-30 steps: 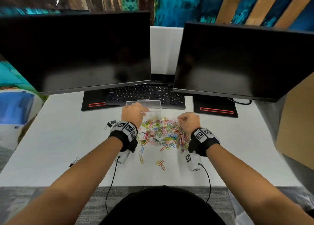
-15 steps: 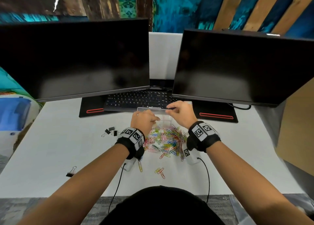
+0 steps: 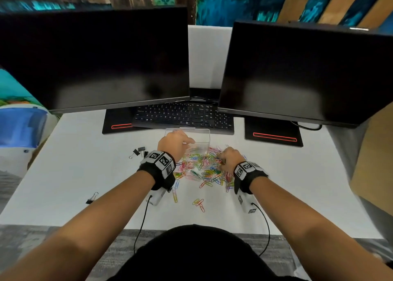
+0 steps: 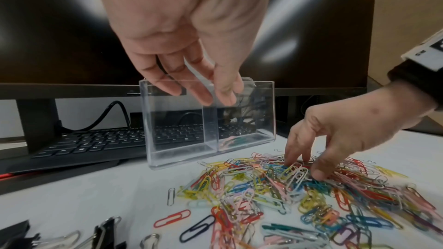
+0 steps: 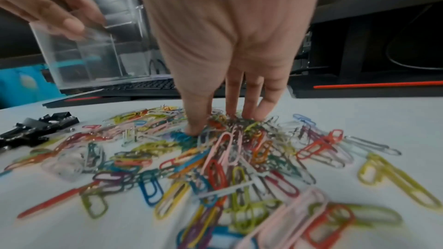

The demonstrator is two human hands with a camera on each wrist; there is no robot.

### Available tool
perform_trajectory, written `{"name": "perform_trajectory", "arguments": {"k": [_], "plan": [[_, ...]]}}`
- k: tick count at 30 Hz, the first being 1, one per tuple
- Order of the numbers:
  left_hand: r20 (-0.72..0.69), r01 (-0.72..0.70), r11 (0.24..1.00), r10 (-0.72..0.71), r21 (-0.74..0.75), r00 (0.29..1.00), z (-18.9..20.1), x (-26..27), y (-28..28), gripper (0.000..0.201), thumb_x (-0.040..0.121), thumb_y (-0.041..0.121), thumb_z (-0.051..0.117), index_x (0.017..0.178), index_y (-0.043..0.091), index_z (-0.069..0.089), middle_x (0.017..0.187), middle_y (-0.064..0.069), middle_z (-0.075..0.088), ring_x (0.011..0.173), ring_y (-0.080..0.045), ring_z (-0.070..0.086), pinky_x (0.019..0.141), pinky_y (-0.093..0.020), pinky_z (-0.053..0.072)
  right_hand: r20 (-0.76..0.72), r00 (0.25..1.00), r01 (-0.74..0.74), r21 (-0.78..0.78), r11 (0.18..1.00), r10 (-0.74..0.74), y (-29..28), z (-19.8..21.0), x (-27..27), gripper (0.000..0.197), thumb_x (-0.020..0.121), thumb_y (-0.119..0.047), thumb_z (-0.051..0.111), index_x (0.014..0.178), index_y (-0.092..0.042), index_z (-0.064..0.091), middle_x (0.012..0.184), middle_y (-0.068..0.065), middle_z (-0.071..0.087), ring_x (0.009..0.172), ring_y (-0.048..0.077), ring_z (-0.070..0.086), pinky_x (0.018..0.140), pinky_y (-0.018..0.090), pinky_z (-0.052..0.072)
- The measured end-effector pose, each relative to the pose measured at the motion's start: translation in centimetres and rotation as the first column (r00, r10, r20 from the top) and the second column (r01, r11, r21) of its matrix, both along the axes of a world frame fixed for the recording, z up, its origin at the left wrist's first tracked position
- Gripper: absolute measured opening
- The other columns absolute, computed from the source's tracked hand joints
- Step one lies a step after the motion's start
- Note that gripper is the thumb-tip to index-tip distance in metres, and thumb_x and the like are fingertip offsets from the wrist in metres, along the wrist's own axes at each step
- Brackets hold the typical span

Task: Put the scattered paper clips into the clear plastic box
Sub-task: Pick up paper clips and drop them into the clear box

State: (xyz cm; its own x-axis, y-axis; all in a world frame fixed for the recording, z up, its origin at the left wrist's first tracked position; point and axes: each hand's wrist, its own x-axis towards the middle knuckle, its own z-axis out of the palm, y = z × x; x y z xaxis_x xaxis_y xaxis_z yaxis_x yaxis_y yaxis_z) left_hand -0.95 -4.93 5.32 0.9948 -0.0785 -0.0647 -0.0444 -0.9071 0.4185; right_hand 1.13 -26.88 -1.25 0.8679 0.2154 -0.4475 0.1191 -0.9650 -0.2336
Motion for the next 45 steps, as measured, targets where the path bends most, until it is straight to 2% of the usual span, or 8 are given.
{"name": "perform_trajectory", "arguments": {"k": [10,15,19,23,28,33,38,45], "plan": [[0.009,-0.014,1.0,0.013,0.019,1.0,-0.4,-0.4,-1.3,0.025,0.094,0.022,0.055,0.11,0.034,0.069,0.117,0.01,0.06,0.104,-0.015,0.058,0.074,-0.023,0.041,0.162,0.975,0.116,0.225,0.967,-0.155,0.1,-0.7,0.5,0.025,0.08,0.006,0.053,0.089,-0.002,0.075,0.094,0.017,0.071,0.089,0.032,0.067,0.08,0.035,0.057],[-0.002,0.021,0.998,-0.021,0.051,1.0,-1.0,0.1,-2.0,0.026,0.095,0.024,0.053,0.113,0.035,0.068,0.117,0.01,0.06,0.105,-0.015,0.058,0.08,-0.027,0.046,0.231,0.883,0.264,0.476,0.839,-0.409,-0.7,1.5,0.6,0.021,0.081,0.001,0.057,0.073,-0.002,0.075,0.081,0.012,0.074,0.08,0.025,0.068,0.078,0.025,0.05],[-0.007,0.021,0.999,-0.021,0.031,1.0,-1.4,0.5,-2.7,0.025,0.095,0.025,0.053,0.112,0.034,0.069,0.115,0.009,0.061,0.1,-0.016,0.059,0.083,-0.029,0.049,0.338,0.747,0.241,0.665,0.706,-0.573,0.4,4.1,0.1,0.013,0.083,-0.006,0.063,0.077,-0.005,0.074,0.084,0.014,0.072,0.075,0.026,0.065,0.076,0.033,0.054],[-0.001,0.03,0.999,-0.03,0.037,1.0,-1.7,1.0,-3.2,0.028,0.095,0.02,0.051,0.112,0.036,0.068,0.115,0.01,0.06,0.101,-0.015,0.059,0.084,-0.028,0.047,0.377,0.712,0.11,0.772,0.625,-0.592,1.8,5.3,-0.4,0.009,0.084,-0.008,0.066,0.088,-0.01,0.075,0.087,0.002,0.064,0.07,0.009,0.057,0.067,0.011,0.046],[0.042,0.038,0.999,-0.039,0.025,0.998,-1.9,1.1,-3.3,0.028,0.095,0.022,0.052,0.112,0.037,0.068,0.112,0.011,0.061,0.102,-0.013,0.057,0.084,-0.027,0.046,0.406,0.836,0.02,0.65,0.76,-0.37,2.0,4.5,-0.6,0.023,0.086,-0.008,0.064,0.108,-0.008,0.07,0.109,0.006,0.062,0.094,0.015,0.06,0.089,0.028,0.052],[0.054,0.058,0.998,-0.056,-0.035,0.997,-2.4,1.0,-2.9,0.025,0.094,0.022,0.054,0.11,0.034,0.07,0.11,0.012,0.062,0.102,-0.012,0.056,0.08,-0.023,0.042,0.241,0.963,0.018,0.382,0.924,-0.118,1.5,3.5,-0.2,0.083,0.072,-0.021,0.07,0.144,-0.021,0.031,0.148,0.002,0.029,0.136,0.021,0.029,0.108,0.04,0.037],[0.096,0.088,0.992,-0.08,-0.087,0.992,-2.4,0.9,-2.1,0.026,0.092,0.014,0.057,0.11,0.027,0.071,0.109,0.006,0.064,0.101,-0.016,0.057,0.084,-0.025,0.044,0.269,0.958,-0.029,0.448,0.893,-0.103,2.0,3.6,1.4,0.058,0.078,-0.012,0.071,0.129,-0.021,0.045,0.125,0.001,0.052,0.114,0.022,0.054,0.095,0.038,0.048],[0.07,0.028,1.0,-0.027,-0.013,0.997,-3.2,0.3,0.1,0.029,0.09,0.013,0.057,0.115,0.023,0.067,0.125,0.004,0.053,0.112,-0.016,0.053,0.098,-0.034,0.044,0.262,0.938,0.103,0.415,0.904,-0.228,2.5,2.9,5.4,0.052,0.075,0.01,0.063,0.12,-0.014,0.051,0.12,0.01,0.05,0.111,0.029,0.052,0.096,0.035,0.044]]}}
